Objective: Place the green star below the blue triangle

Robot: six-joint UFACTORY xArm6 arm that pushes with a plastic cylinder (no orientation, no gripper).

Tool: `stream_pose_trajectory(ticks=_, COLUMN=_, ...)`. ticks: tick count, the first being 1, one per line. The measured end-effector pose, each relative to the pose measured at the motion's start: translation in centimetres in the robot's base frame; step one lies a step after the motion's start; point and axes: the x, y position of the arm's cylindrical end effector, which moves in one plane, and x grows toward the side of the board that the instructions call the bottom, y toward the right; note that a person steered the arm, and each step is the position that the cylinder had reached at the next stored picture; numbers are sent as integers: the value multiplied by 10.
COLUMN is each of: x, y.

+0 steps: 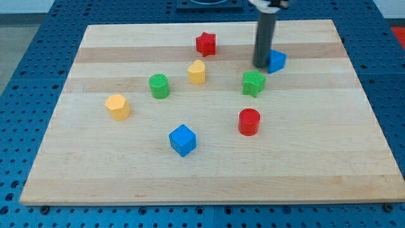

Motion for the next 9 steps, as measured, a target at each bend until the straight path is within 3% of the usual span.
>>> stream_pose_trajectory(ticks=1, x=0, y=22)
stream_pose_trajectory(ticks=2, x=3, y=-6)
stream_pose_trajectory(ticks=3, x=32, y=-54)
stream_pose_trajectory(ticks=6, x=83, y=-59)
stream_pose_trajectory(ticks=9, x=178, y=-57)
